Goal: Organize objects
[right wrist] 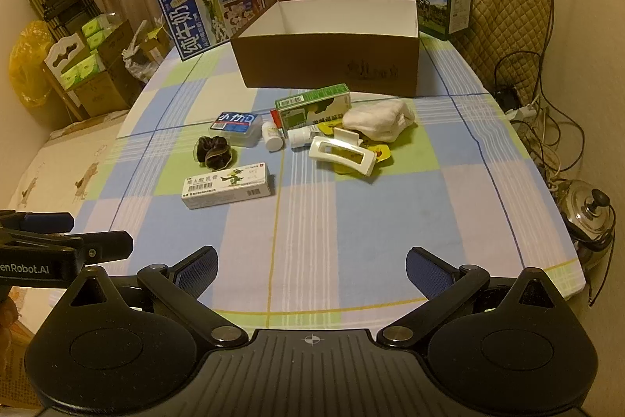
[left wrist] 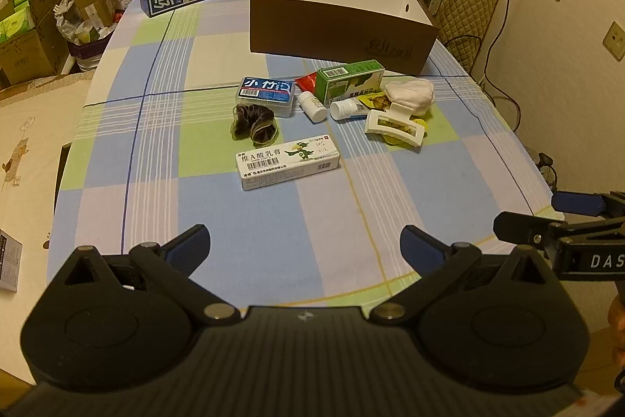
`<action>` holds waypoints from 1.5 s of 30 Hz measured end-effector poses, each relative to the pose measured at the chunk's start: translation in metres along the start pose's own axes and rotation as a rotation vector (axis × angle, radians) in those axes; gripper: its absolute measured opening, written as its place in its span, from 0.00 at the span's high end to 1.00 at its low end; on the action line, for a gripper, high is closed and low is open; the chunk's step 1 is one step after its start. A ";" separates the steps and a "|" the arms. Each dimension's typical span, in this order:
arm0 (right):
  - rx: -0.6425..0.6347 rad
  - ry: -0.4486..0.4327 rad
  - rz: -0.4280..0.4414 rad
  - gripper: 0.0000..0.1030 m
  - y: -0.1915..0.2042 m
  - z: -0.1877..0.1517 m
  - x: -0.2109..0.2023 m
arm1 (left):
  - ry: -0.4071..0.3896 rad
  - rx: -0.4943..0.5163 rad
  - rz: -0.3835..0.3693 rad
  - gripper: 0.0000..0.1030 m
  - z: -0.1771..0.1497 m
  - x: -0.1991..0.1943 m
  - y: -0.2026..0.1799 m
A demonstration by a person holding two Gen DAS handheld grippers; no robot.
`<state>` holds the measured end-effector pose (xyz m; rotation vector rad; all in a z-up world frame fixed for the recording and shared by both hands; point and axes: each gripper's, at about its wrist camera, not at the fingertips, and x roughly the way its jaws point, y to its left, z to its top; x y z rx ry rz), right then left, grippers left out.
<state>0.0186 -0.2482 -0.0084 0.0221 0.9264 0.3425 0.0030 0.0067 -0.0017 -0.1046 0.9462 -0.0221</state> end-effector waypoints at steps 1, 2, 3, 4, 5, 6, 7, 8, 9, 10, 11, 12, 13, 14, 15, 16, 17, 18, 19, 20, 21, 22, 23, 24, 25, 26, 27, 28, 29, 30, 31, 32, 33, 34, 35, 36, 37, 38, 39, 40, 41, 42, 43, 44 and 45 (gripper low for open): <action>0.000 0.000 0.001 0.02 0.000 0.001 0.000 | 0.000 0.000 0.000 0.01 0.000 0.000 0.000; -0.002 -0.001 0.002 0.02 -0.001 0.000 0.000 | 0.001 0.000 0.000 0.01 0.000 0.000 0.000; -0.002 -0.001 0.003 0.02 -0.001 0.001 0.001 | 0.001 0.000 0.000 0.01 0.000 0.000 0.000; -0.002 -0.003 0.003 0.02 -0.002 0.002 0.000 | 0.001 0.000 0.000 0.01 0.000 0.000 0.000; -0.003 -0.005 0.004 0.02 -0.002 0.001 0.001 | 0.001 0.000 0.000 0.01 0.000 0.000 0.000; -0.004 -0.006 0.004 0.02 -0.002 0.001 0.001 | 0.001 0.000 0.000 0.01 0.000 0.000 0.000; -0.004 -0.007 0.004 0.02 -0.003 0.002 0.001 | 0.000 -0.001 0.000 0.01 0.000 0.000 0.000; -0.004 -0.007 0.004 0.02 -0.002 0.002 0.001 | 0.000 -0.001 0.000 0.01 0.001 0.000 0.000; -0.005 -0.007 0.004 0.02 -0.003 0.002 0.001 | 0.000 -0.001 0.000 0.01 0.001 0.000 0.000; -0.005 -0.008 0.004 0.02 -0.003 0.003 0.001 | 0.000 -0.001 0.000 0.01 0.001 0.000 0.000; -0.005 -0.008 0.004 0.02 -0.003 0.003 0.001 | 0.000 -0.001 0.000 0.01 0.001 0.000 0.000; -0.006 -0.008 0.005 0.02 -0.003 0.004 0.001 | 0.000 -0.002 0.000 0.01 0.002 -0.001 0.000; -0.007 -0.008 0.005 0.02 -0.003 0.004 0.001 | 0.000 -0.001 0.001 0.01 0.002 -0.001 0.000; -0.008 -0.008 0.006 0.02 -0.003 0.005 0.001 | 0.000 -0.001 0.000 0.01 0.002 -0.001 0.000; -0.008 -0.008 0.007 0.02 -0.003 0.006 0.002 | 0.000 -0.001 0.000 0.01 0.003 -0.001 0.000; -0.009 -0.007 0.007 0.02 -0.004 0.006 0.002 | 0.000 -0.001 0.000 0.01 0.002 -0.001 0.000; -0.009 -0.007 0.007 0.02 -0.004 0.006 0.002 | 0.001 -0.002 0.000 0.01 0.002 -0.001 0.000; -0.008 -0.008 0.006 0.02 -0.004 0.006 0.002 | 0.001 -0.002 0.000 0.01 0.002 -0.001 0.000; -0.008 -0.007 0.007 0.02 -0.004 0.006 0.002 | 0.002 -0.003 0.001 0.01 0.004 -0.001 0.000; -0.009 -0.007 0.008 0.02 -0.004 0.007 0.003 | 0.003 -0.003 0.001 0.01 0.005 -0.001 0.000; -0.010 -0.007 0.008 0.02 -0.004 0.007 0.003 | 0.003 -0.004 0.001 0.01 0.006 -0.001 0.000; -0.011 -0.007 0.009 0.02 -0.005 0.007 0.004 | 0.003 -0.004 0.001 0.01 0.006 -0.001 0.000; -0.010 -0.007 0.009 0.02 -0.005 0.007 0.004 | 0.004 -0.004 0.002 0.01 0.008 -0.001 0.000; -0.010 -0.007 0.009 0.02 -0.005 0.007 0.004 | 0.005 -0.004 0.002 0.01 0.009 -0.001 0.000; -0.011 -0.007 0.009 0.02 -0.005 0.007 0.004 | 0.003 -0.004 0.001 0.01 0.007 -0.001 0.000; -0.011 -0.007 0.009 0.02 -0.005 0.007 0.004 | 0.003 -0.003 0.002 0.01 0.008 -0.001 0.000; -0.010 -0.006 0.009 0.02 -0.005 0.007 0.004 | 0.003 -0.003 0.003 0.01 0.008 0.000 0.000; -0.009 -0.006 0.009 0.02 -0.005 0.007 0.004 | 0.005 -0.003 0.004 0.01 0.012 0.001 0.000; -0.009 -0.005 0.009 0.02 -0.006 0.008 0.004 | 0.005 -0.004 0.005 0.01 0.014 0.003 -0.001; -0.009 -0.004 0.009 0.02 -0.006 0.009 0.005 | 0.005 -0.004 0.005 0.01 0.015 0.003 -0.001; -0.010 -0.003 0.010 0.02 -0.007 0.010 0.005 | 0.005 -0.004 0.005 0.01 0.014 0.003 -0.001; -0.010 -0.004 0.009 0.02 -0.007 0.010 0.005 | 0.005 -0.004 0.005 0.01 0.014 0.003 -0.001; -0.010 -0.004 0.010 0.02 -0.007 0.010 0.005 | 0.005 -0.003 0.005 0.01 0.016 0.003 -0.001; -0.009 -0.004 0.009 0.02 -0.007 0.010 0.006 | 0.006 -0.004 0.006 0.01 0.015 0.004 -0.001; -0.009 -0.004 0.009 0.02 -0.007 0.010 0.005 | 0.006 -0.004 0.006 0.01 0.016 0.005 -0.001; -0.009 -0.004 0.009 0.02 -0.007 0.010 0.005 | 0.007 -0.002 0.007 0.01 0.016 0.007 -0.002; -0.009 -0.004 0.009 0.02 -0.007 0.010 0.005 | 0.007 -0.001 0.007 0.01 0.017 0.008 -0.003; -0.010 -0.004 0.009 0.02 -0.008 0.009 0.005 | 0.006 0.000 0.008 0.01 0.017 0.009 -0.003; -0.010 -0.003 0.010 0.02 -0.008 0.010 0.006 | 0.007 0.000 0.008 0.01 0.018 0.010 -0.004; -0.009 -0.002 0.010 0.02 -0.009 0.010 0.006 | 0.007 0.000 0.009 0.01 0.018 0.011 -0.004; -0.008 0.000 0.010 0.02 -0.010 0.011 0.007 | 0.007 0.001 0.010 0.01 0.018 0.011 -0.005; -0.007 0.003 0.010 0.02 -0.010 0.012 0.008 | 0.009 0.001 0.012 0.01 0.019 0.013 -0.005; -0.005 0.005 0.011 0.02 -0.013 0.012 0.009 | 0.010 0.001 0.013 0.01 0.019 0.015 -0.006; -0.004 0.006 0.012 0.02 -0.016 0.013 0.011 | 0.012 0.000 0.013 0.01 0.020 0.016 -0.006; -0.002 0.009 0.013 0.02 -0.019 0.014 0.012 | 0.015 0.000 0.014 0.01 0.021 0.018 -0.006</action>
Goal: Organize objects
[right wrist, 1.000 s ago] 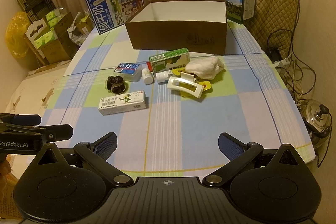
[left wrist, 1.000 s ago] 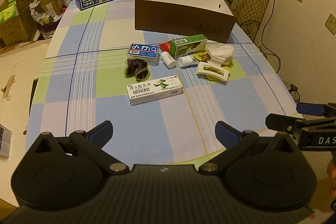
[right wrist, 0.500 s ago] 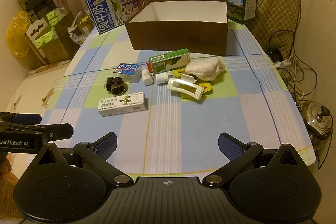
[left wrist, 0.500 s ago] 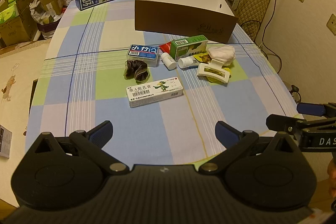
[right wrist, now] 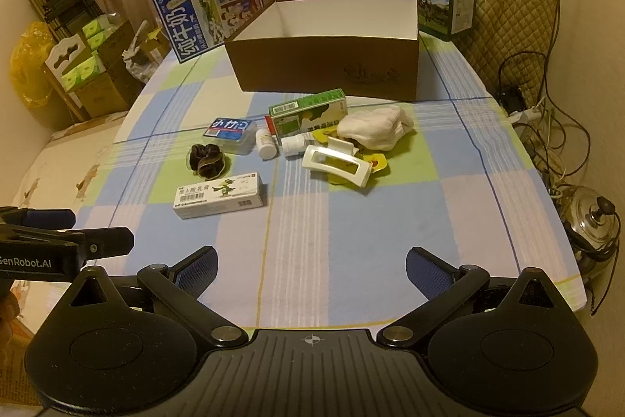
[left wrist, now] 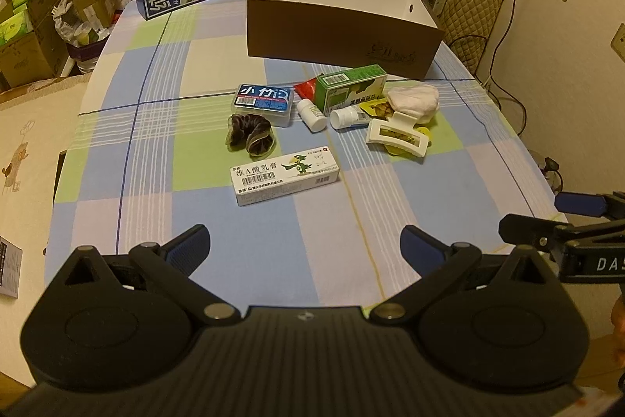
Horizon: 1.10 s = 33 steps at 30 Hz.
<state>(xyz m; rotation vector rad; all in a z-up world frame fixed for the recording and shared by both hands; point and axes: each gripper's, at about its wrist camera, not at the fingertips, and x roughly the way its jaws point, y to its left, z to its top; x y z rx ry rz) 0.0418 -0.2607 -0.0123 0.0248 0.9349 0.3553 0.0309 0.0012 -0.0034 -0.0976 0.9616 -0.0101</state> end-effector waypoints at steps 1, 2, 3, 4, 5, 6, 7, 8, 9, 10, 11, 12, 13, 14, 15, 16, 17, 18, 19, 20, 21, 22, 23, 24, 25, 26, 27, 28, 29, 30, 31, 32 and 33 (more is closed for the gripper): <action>0.002 0.001 0.001 0.02 -0.001 0.000 0.001 | 0.001 0.002 0.000 0.01 -0.001 0.001 0.000; 0.003 0.001 0.003 0.02 -0.004 0.001 0.002 | 0.002 0.004 0.000 0.01 0.000 0.003 -0.001; 0.005 0.001 0.003 0.02 -0.008 0.002 0.003 | 0.003 0.006 -0.001 0.01 0.001 0.005 -0.001; 0.007 0.002 0.001 0.02 -0.011 0.003 0.004 | 0.003 0.007 -0.003 0.01 0.001 0.007 0.000; 0.011 0.003 -0.001 0.02 -0.014 0.004 0.006 | 0.001 0.007 -0.005 0.01 0.002 0.010 0.001; 0.015 0.004 -0.003 0.02 -0.016 0.004 0.007 | -0.002 0.007 -0.009 0.01 0.003 0.013 0.002; 0.018 0.004 -0.005 0.02 -0.018 0.005 0.008 | -0.003 0.008 -0.012 0.01 0.004 0.015 0.003; 0.023 0.005 -0.009 0.02 -0.021 0.006 0.009 | -0.005 0.010 -0.012 0.01 0.004 0.018 0.004; 0.029 0.007 -0.015 0.02 -0.025 0.008 0.011 | -0.008 0.013 -0.010 0.01 0.005 0.022 0.005; 0.034 0.009 -0.019 0.02 -0.028 0.009 0.012 | -0.010 0.018 -0.010 0.01 0.006 0.027 0.006; 0.042 0.010 -0.023 0.02 -0.033 0.010 0.014 | -0.011 0.022 -0.010 0.01 0.006 0.031 0.008; 0.049 0.012 -0.027 0.02 -0.037 0.011 0.015 | -0.011 0.027 -0.010 0.01 0.007 0.036 0.010; 0.055 0.013 -0.029 0.02 -0.040 0.012 0.016 | -0.013 0.032 -0.013 0.01 0.008 0.040 0.012; 0.060 0.013 -0.031 0.02 -0.043 0.013 0.016 | -0.016 0.038 -0.018 0.01 0.009 0.045 0.014; 0.067 0.014 -0.034 0.02 -0.046 0.014 0.017 | -0.017 0.045 -0.020 0.01 0.011 0.050 0.015; 0.072 0.014 -0.036 0.02 -0.049 0.015 0.018 | -0.019 0.051 -0.021 0.01 0.012 0.055 0.016; 0.078 0.015 -0.039 0.02 -0.052 0.016 0.020 | -0.025 0.059 -0.029 0.01 0.013 0.060 0.018; 0.086 0.017 -0.041 0.02 -0.056 0.017 0.021 | -0.029 0.067 -0.034 0.01 0.014 0.066 0.020; 0.091 0.018 -0.042 0.02 -0.059 0.018 0.022 | -0.031 0.076 -0.036 0.01 0.016 0.071 0.022; 0.097 0.019 -0.044 0.02 -0.061 0.019 0.024 | -0.038 0.087 -0.042 0.01 0.017 0.076 0.023; 0.105 0.022 -0.050 0.02 -0.065 0.021 0.025 | -0.045 0.100 -0.046 0.01 0.019 0.081 0.024; 0.111 0.024 -0.054 0.02 -0.068 0.022 0.027 | -0.046 0.119 -0.049 0.01 0.021 0.088 0.025; 0.118 0.025 -0.058 0.02 -0.071 0.023 0.028 | -0.049 0.138 -0.056 0.01 0.022 0.093 0.025; 0.124 0.026 -0.061 0.02 -0.074 0.025 0.029 | -0.050 0.157 -0.066 0.01 0.024 0.099 0.026; 0.129 0.027 -0.066 0.02 -0.076 0.026 0.030 | -0.042 0.173 -0.076 0.01 0.027 0.106 0.026; 0.135 0.027 -0.072 0.02 -0.080 0.026 0.030 | -0.036 0.186 -0.087 0.01 0.029 0.112 0.026; 0.142 0.028 -0.078 0.02 -0.082 0.027 0.031 | -0.037 0.201 -0.103 0.01 0.031 0.117 0.026; 0.148 0.029 -0.084 0.02 -0.085 0.027 0.031 | -0.039 0.219 -0.112 0.01 0.033 0.123 0.025; 0.157 0.031 -0.092 0.02 -0.089 0.027 0.031 | -0.038 0.236 -0.119 0.01 0.035 0.129 0.023; 0.164 0.033 -0.099 0.02 -0.092 0.027 0.031 | -0.035 0.254 -0.125 0.01 0.037 0.135 0.022; 0.173 0.035 -0.107 0.02 -0.096 0.027 0.031 | -0.026 0.270 -0.121 0.01 0.040 0.142 0.021; 0.180 0.037 -0.114 0.02 -0.099 0.026 0.031 | -0.016 0.288 -0.119 0.01 0.043 0.149 0.019; 0.191 0.040 -0.124 0.02 -0.103 0.026 0.031 | -0.009 0.303 -0.125 0.01 0.044 0.154 0.018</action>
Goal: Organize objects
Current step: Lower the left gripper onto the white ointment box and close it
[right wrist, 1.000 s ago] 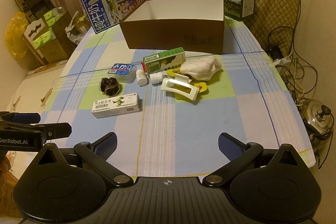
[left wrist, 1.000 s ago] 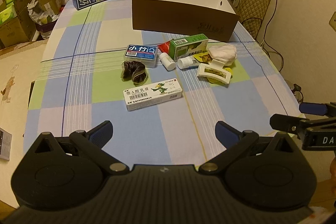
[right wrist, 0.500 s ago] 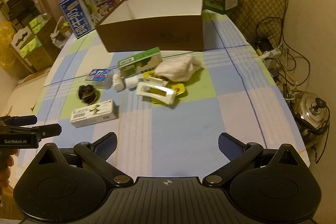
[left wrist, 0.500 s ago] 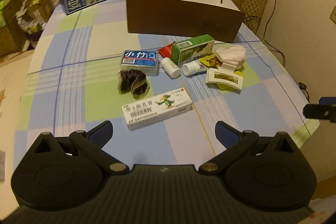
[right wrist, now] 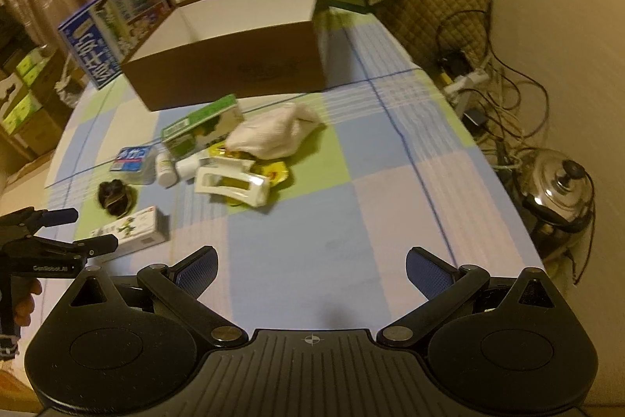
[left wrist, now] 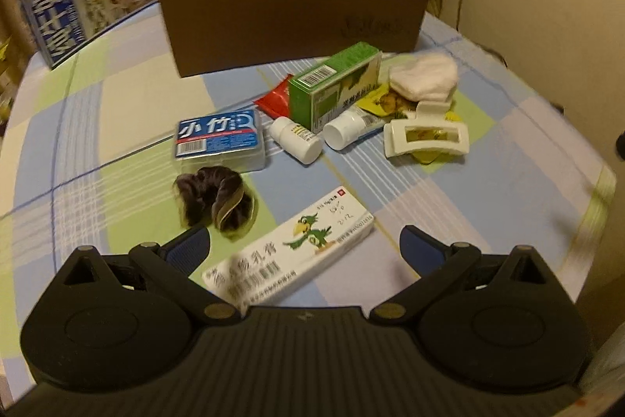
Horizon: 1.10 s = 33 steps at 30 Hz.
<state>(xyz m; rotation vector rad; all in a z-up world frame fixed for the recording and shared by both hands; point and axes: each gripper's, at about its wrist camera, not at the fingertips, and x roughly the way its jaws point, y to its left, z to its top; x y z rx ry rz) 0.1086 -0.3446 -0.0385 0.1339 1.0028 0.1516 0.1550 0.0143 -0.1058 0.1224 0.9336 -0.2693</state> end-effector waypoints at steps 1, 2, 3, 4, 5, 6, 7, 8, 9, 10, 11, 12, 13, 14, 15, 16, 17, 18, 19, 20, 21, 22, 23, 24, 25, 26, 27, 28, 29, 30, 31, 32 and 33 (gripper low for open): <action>0.008 0.002 -0.007 0.02 -0.003 0.000 0.000 | 0.008 0.015 -0.007 0.01 0.002 0.006 0.000; 0.016 0.003 -0.015 0.02 -0.006 0.001 0.000 | 0.020 0.027 -0.010 0.01 0.003 0.012 0.001; 0.023 0.004 -0.021 0.02 -0.009 0.001 0.000 | 0.033 0.039 -0.014 0.01 0.004 0.018 0.002; 0.029 0.005 -0.026 0.02 -0.011 0.001 0.000 | 0.047 0.051 -0.016 0.02 0.005 0.024 0.003; 0.033 0.006 -0.029 0.02 -0.013 0.002 -0.001 | 0.061 0.059 -0.010 0.03 0.005 0.030 0.004; 0.036 0.006 -0.032 0.02 -0.015 0.003 0.000 | 0.073 0.065 -0.003 0.06 0.004 0.034 0.004; 0.038 0.006 -0.034 0.02 -0.016 0.003 0.000 | 0.085 0.068 -0.003 0.08 0.004 0.038 0.004; 0.040 0.008 -0.035 0.02 -0.017 0.004 0.001 | 0.092 0.066 -0.005 0.08 0.003 0.040 0.005; 0.043 0.011 -0.035 0.02 -0.017 0.005 0.002 | 0.099 0.061 -0.009 0.11 0.001 0.041 0.005; 0.044 0.013 -0.035 0.02 -0.018 0.005 0.003 | 0.109 0.057 -0.018 0.13 -0.001 0.043 0.005; 0.040 0.016 -0.029 0.02 -0.018 0.006 0.004 | 0.120 0.054 -0.026 0.14 -0.003 0.045 0.004; 0.038 0.018 -0.026 0.02 -0.017 0.007 0.006 | 0.128 0.049 -0.027 0.14 -0.005 0.046 0.003; 0.034 0.020 -0.023 0.02 -0.017 0.008 0.007 | 0.138 0.039 -0.029 0.15 -0.008 0.047 0.001; 0.031 0.021 -0.019 0.02 -0.016 0.009 0.008 | 0.145 0.028 -0.033 0.16 -0.010 0.047 0.000; 0.027 0.021 -0.015 0.02 -0.016 0.009 0.009 | 0.152 0.007 -0.047 0.18 -0.014 0.047 -0.002; 0.024 0.022 -0.013 0.02 -0.015 0.010 0.010 | 0.162 -0.009 -0.059 0.22 -0.017 0.047 -0.004; 0.022 0.022 -0.010 0.02 -0.015 0.011 0.011 | 0.172 -0.023 -0.069 0.26 -0.020 0.047 -0.008; 0.020 0.022 -0.008 0.02 -0.015 0.012 0.011 | 0.170 -0.028 -0.066 0.27 -0.022 0.045 -0.012; 0.019 0.022 -0.007 0.02 -0.016 0.013 0.012 | 0.168 -0.031 -0.064 0.28 -0.024 0.043 -0.016; 0.018 0.023 -0.007 0.02 -0.016 0.013 0.013 | 0.167 -0.041 -0.064 0.29 -0.025 0.042 -0.019; 0.018 0.025 -0.005 0.02 -0.017 0.014 0.014 | 0.166 -0.057 -0.066 0.32 -0.026 0.041 -0.021; 0.017 0.027 -0.004 0.02 -0.018 0.014 0.015 | 0.165 -0.079 -0.068 0.33 -0.025 0.040 -0.021; 0.016 0.030 -0.002 0.02 -0.018 0.014 0.016 | 0.165 -0.097 -0.065 0.34 -0.024 0.041 -0.021; 0.014 0.032 0.001 0.02 -0.019 0.015 0.017 | 0.167 -0.109 -0.058 0.36 -0.023 0.041 -0.021; 0.013 0.033 0.005 0.02 -0.020 0.015 0.017 | 0.168 -0.114 -0.047 0.39 -0.021 0.042 -0.021; 0.012 0.034 0.009 0.02 -0.020 0.015 0.018 | 0.170 -0.116 -0.035 0.41 -0.019 0.043 -0.021; 0.011 0.035 0.015 0.02 -0.022 0.016 0.018 | 0.172 -0.118 -0.024 0.43 -0.018 0.044 -0.021; 0.011 0.036 0.022 0.02 -0.023 0.016 0.019 | 0.175 -0.122 -0.013 0.46 -0.016 0.045 -0.021; 0.011 0.036 0.027 0.02 -0.024 0.017 0.019 | 0.176 -0.126 -0.002 0.48 -0.014 0.046 -0.021; 0.010 0.037 0.035 0.02 -0.026 0.018 0.020 | 0.174 -0.129 0.009 0.54 -0.013 0.046 -0.021; 0.009 0.037 0.041 0.02 -0.027 0.019 0.021 | 0.173 -0.135 0.019 0.59 -0.012 0.047 -0.020; 0.008 0.038 0.049 0.02 -0.028 0.020 0.023 | 0.175 -0.144 0.030 0.60 -0.011 0.048 -0.020; 0.007 0.036 0.062 0.02 -0.030 0.021 0.024 | 0.174 -0.150 0.037 0.62 -0.010 0.048 -0.019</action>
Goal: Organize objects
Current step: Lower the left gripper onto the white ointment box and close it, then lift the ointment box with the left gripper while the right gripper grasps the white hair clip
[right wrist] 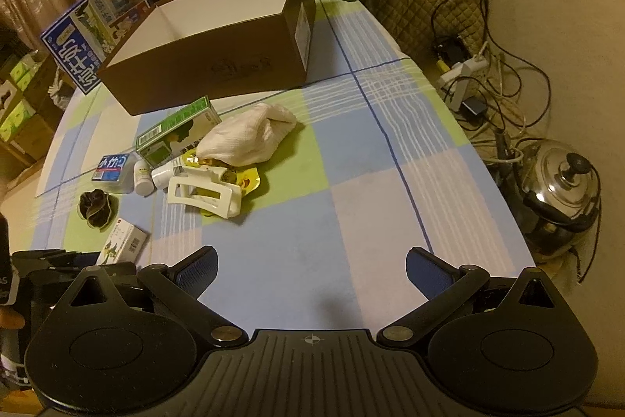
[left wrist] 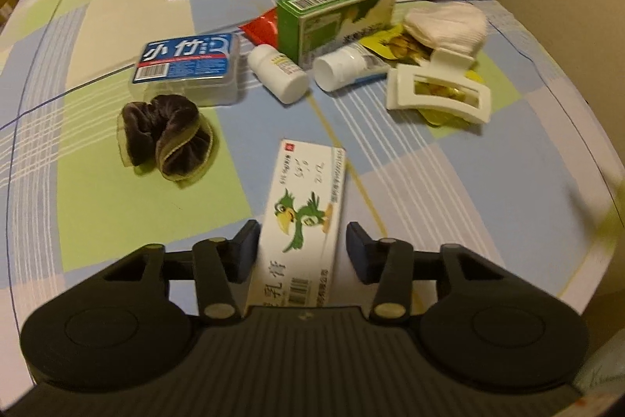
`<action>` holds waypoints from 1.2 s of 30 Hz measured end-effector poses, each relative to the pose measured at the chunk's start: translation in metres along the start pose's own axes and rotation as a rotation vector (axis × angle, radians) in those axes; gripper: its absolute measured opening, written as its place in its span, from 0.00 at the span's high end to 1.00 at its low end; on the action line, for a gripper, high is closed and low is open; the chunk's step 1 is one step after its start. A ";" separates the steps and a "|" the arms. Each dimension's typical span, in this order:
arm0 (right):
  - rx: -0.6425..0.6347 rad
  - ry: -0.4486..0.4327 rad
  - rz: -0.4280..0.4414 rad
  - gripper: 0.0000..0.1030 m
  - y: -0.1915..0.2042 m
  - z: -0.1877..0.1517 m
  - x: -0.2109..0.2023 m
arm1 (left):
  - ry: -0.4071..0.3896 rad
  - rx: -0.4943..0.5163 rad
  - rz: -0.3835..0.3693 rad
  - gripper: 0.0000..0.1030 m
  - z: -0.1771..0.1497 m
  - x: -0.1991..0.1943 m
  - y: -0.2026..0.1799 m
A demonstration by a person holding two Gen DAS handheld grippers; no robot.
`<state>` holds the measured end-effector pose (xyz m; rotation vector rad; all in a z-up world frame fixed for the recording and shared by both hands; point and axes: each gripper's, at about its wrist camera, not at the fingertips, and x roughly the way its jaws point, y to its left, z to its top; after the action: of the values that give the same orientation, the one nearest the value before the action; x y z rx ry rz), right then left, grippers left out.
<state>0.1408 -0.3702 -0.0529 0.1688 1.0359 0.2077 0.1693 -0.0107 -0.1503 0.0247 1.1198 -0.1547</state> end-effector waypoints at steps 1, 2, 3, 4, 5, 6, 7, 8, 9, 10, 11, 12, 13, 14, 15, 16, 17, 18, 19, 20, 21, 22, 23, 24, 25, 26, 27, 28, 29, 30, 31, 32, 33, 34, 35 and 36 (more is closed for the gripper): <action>-0.002 0.000 0.013 0.02 -0.001 0.001 0.001 | -0.001 -0.006 0.008 0.63 0.001 0.000 -0.001; -0.008 0.000 0.026 0.03 -0.001 0.003 0.003 | -0.002 -0.012 0.016 0.64 0.002 0.001 -0.001; -0.020 -0.001 0.043 0.05 -0.002 0.005 0.005 | -0.004 -0.017 0.022 0.65 0.002 0.001 -0.002; -0.033 -0.004 0.063 0.09 -0.001 0.007 0.007 | -0.007 -0.022 0.027 0.66 0.001 0.001 -0.003; -0.048 -0.005 0.085 0.15 0.000 0.010 0.009 | -0.009 -0.028 0.031 0.66 0.001 0.001 -0.004; -0.064 -0.003 0.104 0.17 0.001 0.013 0.012 | -0.013 -0.033 0.036 0.67 0.000 0.001 -0.005; -0.078 -0.003 0.115 0.18 0.002 0.015 0.015 | -0.015 -0.039 0.041 0.67 -0.001 0.000 -0.006; -0.095 -0.005 0.124 0.19 0.004 0.018 0.019 | -0.016 -0.048 0.047 0.67 -0.001 0.000 -0.007; -0.119 -0.009 0.140 0.19 0.006 0.021 0.022 | -0.019 -0.061 0.052 0.67 -0.002 -0.001 -0.007; -0.143 -0.012 0.156 0.20 0.009 0.023 0.026 | -0.021 -0.080 0.056 0.67 -0.004 -0.002 -0.007; -0.171 -0.014 0.176 0.22 0.011 0.025 0.029 | -0.025 -0.098 0.059 0.67 -0.005 -0.003 -0.007; -0.213 -0.019 0.205 0.27 0.015 0.026 0.033 | -0.031 -0.118 0.065 0.67 -0.008 -0.006 -0.006; -0.252 -0.027 0.229 0.29 0.020 0.027 0.036 | -0.035 -0.133 0.071 0.67 -0.009 -0.008 -0.005; -0.300 -0.030 0.252 0.35 0.025 0.027 0.039 | -0.038 -0.149 0.077 0.67 -0.010 -0.011 -0.005; -0.358 -0.035 0.268 0.39 0.031 0.027 0.043 | -0.042 -0.166 0.085 0.67 -0.011 -0.014 -0.003; -0.418 -0.047 0.283 0.40 0.038 0.026 0.047 | -0.046 -0.185 0.095 0.67 -0.013 -0.017 -0.002; -0.476 -0.059 0.292 0.42 0.043 0.025 0.051 | -0.049 -0.203 0.105 0.67 -0.014 -0.020 0.000; -0.550 -0.067 0.293 0.43 0.052 0.023 0.056 | -0.054 -0.224 0.115 0.67 -0.015 -0.023 0.003; -0.608 -0.070 0.294 0.43 0.058 0.022 0.061 | -0.056 -0.241 0.123 0.67 -0.016 -0.026 0.005; -0.660 -0.072 0.295 0.43 0.063 0.020 0.068 | -0.057 -0.260 0.131 0.67 -0.017 -0.030 0.007; -0.717 -0.075 0.294 0.44 0.069 0.018 0.076 | -0.058 -0.284 0.142 0.67 -0.018 -0.033 0.010; -0.762 -0.076 0.295 0.44 0.073 0.017 0.082 | -0.060 -0.304 0.150 0.67 -0.019 -0.036 0.012; -0.804 -0.076 0.297 0.45 0.076 0.016 0.089 | -0.062 -0.325 0.158 0.67 -0.020 -0.039 0.014; -0.848 -0.077 0.298 0.45 0.079 0.015 0.096 | -0.066 -0.345 0.166 0.67 -0.022 -0.042 0.016; -0.895 -0.076 0.292 0.45 0.083 0.014 0.103 | -0.069 -0.361 0.173 0.67 -0.023 -0.045 0.017; -0.945 -0.080 0.282 0.45 0.086 0.012 0.110 | -0.070 -0.378 0.179 0.67 -0.025 -0.049 0.019; -0.996 -0.088 0.274 0.45 0.089 0.009 0.115 | -0.071 -0.395 0.188 0.67 -0.027 -0.051 0.020; -1.041 -0.092 0.265 0.45 0.091 0.007 0.121 | -0.072 -0.410 0.200 0.67 -0.029 -0.054 0.020; -1.091 -0.097 0.250 0.45 0.092 0.003 0.126 | -0.074 -0.424 0.210 0.67 -0.030 -0.056 0.021; -1.133 -0.096 0.240 0.46 0.092 0.000 0.132 | -0.076 -0.438 0.218 0.67 -0.032 -0.058 0.021; -1.170 -0.096 0.233 0.46 0.093 -0.004 0.136 | -0.077 -0.453 0.224 0.67 -0.034 -0.060 0.021; -1.201 -0.099 0.228 0.46 0.093 -0.006 0.140 | -0.078 -0.465 0.228 0.67 -0.035 -0.062 0.021; -1.236 -0.106 0.223 0.47 0.094 -0.010 0.144 | -0.078 -0.476 0.233 0.67 -0.037 -0.063 0.021; -1.259 -0.113 0.214 0.47 0.094 -0.013 0.147 | -0.078 -0.484 0.237 0.67 -0.039 -0.064 0.021; -1.281 -0.117 0.205 0.48 0.096 -0.016 0.151 | -0.078 -0.491 0.241 0.67 -0.040 -0.065 0.020; -1.298 -0.120 0.197 0.49 0.098 -0.018 0.154 | -0.078 -0.497 0.244 0.67 -0.041 -0.066 0.020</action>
<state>0.1921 -0.2367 -0.1674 -0.8848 0.6018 0.9849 0.1077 0.0205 -0.1100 -0.2844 1.0432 0.3399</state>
